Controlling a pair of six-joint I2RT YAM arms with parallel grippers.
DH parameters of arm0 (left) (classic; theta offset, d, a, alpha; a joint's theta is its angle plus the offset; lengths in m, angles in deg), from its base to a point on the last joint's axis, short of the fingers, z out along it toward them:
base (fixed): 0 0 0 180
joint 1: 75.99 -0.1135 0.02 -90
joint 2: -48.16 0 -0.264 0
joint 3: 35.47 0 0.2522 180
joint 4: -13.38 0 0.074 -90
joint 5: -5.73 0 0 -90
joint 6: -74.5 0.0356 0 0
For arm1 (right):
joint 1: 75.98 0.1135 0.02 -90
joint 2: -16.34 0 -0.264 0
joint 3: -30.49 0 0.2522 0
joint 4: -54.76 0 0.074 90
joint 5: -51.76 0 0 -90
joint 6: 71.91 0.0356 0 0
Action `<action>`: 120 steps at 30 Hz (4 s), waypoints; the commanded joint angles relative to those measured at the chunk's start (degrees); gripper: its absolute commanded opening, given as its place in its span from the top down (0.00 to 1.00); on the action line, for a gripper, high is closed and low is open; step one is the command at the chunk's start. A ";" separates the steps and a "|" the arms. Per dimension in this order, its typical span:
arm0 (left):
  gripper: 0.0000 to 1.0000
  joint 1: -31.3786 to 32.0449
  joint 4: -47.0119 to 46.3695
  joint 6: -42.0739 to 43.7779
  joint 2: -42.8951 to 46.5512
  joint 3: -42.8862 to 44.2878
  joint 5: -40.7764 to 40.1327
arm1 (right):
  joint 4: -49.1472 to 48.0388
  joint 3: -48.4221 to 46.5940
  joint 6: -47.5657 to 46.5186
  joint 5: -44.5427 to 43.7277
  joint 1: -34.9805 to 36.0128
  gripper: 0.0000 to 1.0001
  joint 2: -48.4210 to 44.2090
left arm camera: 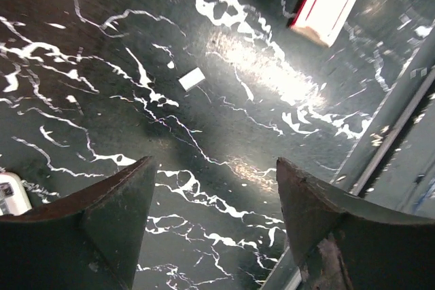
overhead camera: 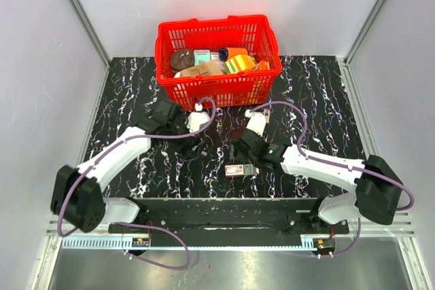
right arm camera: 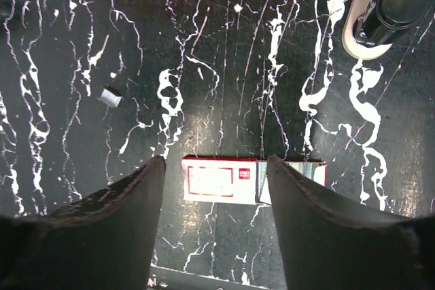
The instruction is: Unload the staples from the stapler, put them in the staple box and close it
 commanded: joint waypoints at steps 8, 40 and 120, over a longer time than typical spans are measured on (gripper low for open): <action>0.16 5.66 -7.42 16.45 -15.30 4.69 -7.15 | -11.00 8.51 5.77 -3.19 -0.37 0.33 -5.76; 0.34 10.24 -15.51 29.91 -28.85 5.93 -14.88 | -13.81 19.68 8.85 -4.51 -0.37 0.48 -20.97; 0.62 10.24 -3.56 23.40 -33.68 14.19 -19.36 | -12.41 17.93 4.54 -4.77 -0.37 0.71 -23.52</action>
